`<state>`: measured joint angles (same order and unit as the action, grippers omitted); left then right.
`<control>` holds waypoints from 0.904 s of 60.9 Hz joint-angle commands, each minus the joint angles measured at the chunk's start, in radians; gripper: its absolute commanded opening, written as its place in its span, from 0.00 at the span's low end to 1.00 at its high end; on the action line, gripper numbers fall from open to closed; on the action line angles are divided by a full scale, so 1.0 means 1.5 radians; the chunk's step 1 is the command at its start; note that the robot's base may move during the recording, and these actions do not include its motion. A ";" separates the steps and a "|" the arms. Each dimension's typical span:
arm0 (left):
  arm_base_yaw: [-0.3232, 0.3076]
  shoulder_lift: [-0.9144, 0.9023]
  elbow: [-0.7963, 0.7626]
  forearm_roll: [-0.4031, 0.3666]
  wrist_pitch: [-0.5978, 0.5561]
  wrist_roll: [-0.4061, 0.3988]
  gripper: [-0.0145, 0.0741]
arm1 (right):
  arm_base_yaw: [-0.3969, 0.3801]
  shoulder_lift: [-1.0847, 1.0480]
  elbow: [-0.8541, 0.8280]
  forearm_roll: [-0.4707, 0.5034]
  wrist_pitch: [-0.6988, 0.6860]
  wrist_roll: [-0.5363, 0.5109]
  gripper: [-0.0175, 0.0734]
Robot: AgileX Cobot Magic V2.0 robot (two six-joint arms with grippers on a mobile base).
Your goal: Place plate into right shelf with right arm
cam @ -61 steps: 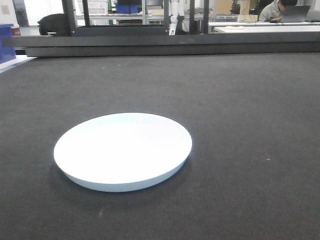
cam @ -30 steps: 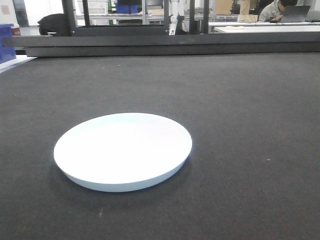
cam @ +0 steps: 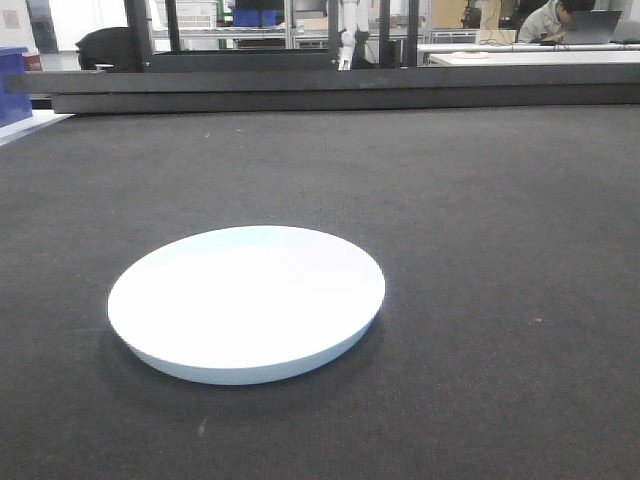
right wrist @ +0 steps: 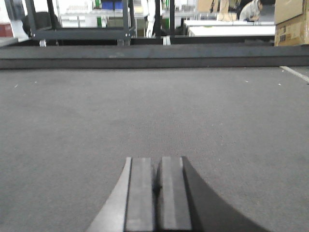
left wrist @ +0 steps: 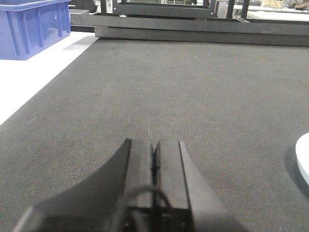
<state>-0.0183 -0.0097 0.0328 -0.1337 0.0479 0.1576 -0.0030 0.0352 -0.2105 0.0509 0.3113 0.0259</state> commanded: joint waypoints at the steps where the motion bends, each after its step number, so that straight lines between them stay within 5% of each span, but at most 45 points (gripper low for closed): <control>1: -0.001 -0.007 0.007 -0.005 -0.060 -0.005 0.02 | -0.002 0.055 -0.087 0.000 0.017 -0.017 0.25; 28: -0.001 -0.007 0.007 -0.005 -0.060 -0.005 0.02 | 0.010 0.393 -0.276 0.002 0.178 -0.045 0.25; 43: -0.001 -0.007 0.007 -0.005 -0.060 -0.005 0.02 | 0.075 0.605 -0.306 0.001 0.192 -0.033 0.25; 50: -0.001 -0.007 0.007 -0.005 -0.060 -0.005 0.02 | 0.118 0.679 -0.337 0.001 0.215 -0.012 0.34; 55: -0.001 -0.007 0.007 -0.005 -0.060 -0.005 0.02 | 0.151 0.733 -0.366 0.000 0.242 0.023 0.50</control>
<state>-0.0183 -0.0097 0.0328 -0.1337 0.0479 0.1576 0.1831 1.0804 -0.6882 0.0543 0.6854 0.0200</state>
